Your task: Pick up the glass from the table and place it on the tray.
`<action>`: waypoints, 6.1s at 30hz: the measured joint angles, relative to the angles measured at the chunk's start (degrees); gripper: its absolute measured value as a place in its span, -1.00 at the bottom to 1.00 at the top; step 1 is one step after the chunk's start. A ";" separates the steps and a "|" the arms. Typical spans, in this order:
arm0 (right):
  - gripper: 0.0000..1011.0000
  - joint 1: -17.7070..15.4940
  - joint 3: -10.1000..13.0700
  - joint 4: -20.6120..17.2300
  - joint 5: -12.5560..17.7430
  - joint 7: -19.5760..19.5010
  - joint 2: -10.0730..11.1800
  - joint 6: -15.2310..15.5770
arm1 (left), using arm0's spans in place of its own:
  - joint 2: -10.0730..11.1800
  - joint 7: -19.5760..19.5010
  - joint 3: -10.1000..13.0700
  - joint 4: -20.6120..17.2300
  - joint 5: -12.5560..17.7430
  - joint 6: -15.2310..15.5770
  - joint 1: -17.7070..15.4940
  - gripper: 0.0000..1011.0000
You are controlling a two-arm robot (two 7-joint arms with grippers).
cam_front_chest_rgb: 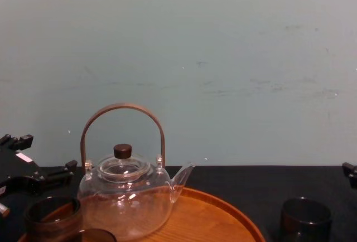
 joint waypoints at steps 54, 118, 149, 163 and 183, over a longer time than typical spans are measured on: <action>0.98 0.00 0.00 0.00 0.00 0.00 0.00 0.00 | 0.00 0.00 0.00 0.00 0.00 0.00 0.00 0.98; 0.98 -24.95 8.31 -22.77 5.85 13.97 7.72 1.11 | 0.00 0.00 0.00 0.00 0.00 0.00 0.00 0.98; 0.98 -24.83 9.81 -17.97 4.33 18.97 3.54 4.77 | 0.00 0.00 0.00 0.00 0.00 0.00 0.00 0.98; 0.98 -21.37 9.42 -15.06 2.31 20.83 0.32 7.66 | 0.00 0.00 0.00 0.00 0.00 0.00 0.00 0.98; 0.98 -14.71 7.82 -8.56 -0.31 24.14 -5.02 10.72 | 0.00 0.00 0.00 0.00 0.00 0.00 0.00 0.98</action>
